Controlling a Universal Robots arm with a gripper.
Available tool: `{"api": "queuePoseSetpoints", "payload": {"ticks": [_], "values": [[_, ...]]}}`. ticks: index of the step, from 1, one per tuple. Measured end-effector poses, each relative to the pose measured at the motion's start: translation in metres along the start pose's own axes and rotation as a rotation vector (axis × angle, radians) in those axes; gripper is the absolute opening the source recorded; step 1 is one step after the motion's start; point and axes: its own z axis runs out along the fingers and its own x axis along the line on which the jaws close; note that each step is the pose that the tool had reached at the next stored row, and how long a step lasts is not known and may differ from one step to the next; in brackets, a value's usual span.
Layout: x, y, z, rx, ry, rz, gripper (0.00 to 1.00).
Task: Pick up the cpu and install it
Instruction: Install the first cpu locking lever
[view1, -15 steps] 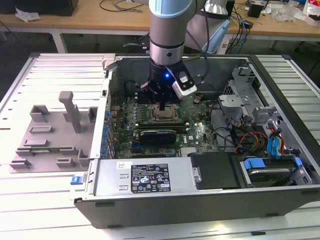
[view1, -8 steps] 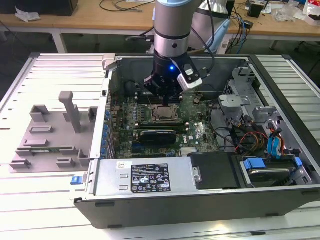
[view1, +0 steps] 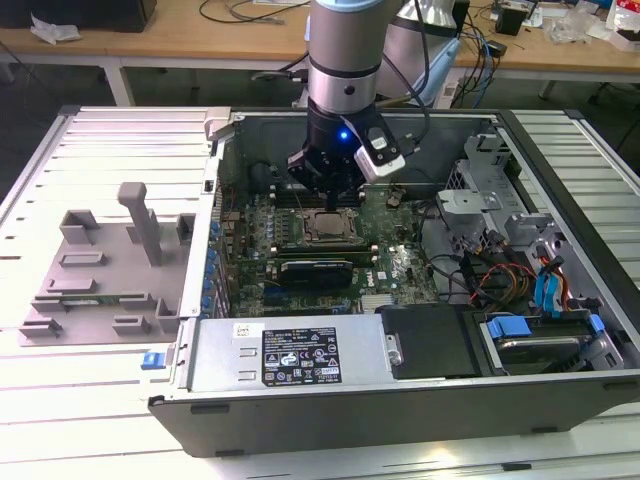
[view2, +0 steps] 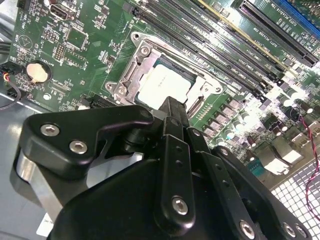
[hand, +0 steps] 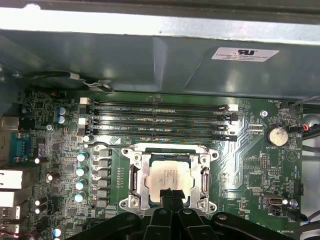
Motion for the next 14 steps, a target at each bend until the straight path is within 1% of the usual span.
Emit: {"api": "queuePoseSetpoints", "payload": {"ticks": [6, 9, 10, 11, 13, 14], "values": [[0.0, 0.0, -0.0004, 0.0, 0.0, 0.0, 0.11], [-0.0001, 0.0002, -0.0048, 0.0001, 0.0001, 0.0, 0.11], [-0.0001, 0.0004, -0.0094, 0.0001, 0.0001, 0.0, 0.11], [-0.0002, 0.0004, -0.011, 0.0, 0.0, 0.0, 0.11], [0.0, 0.0005, -0.0111, 0.0, 0.0, 0.0, 0.11], [0.0017, 0.0006, -0.0112, 0.0001, 0.0001, 0.0, 0.11]]}}
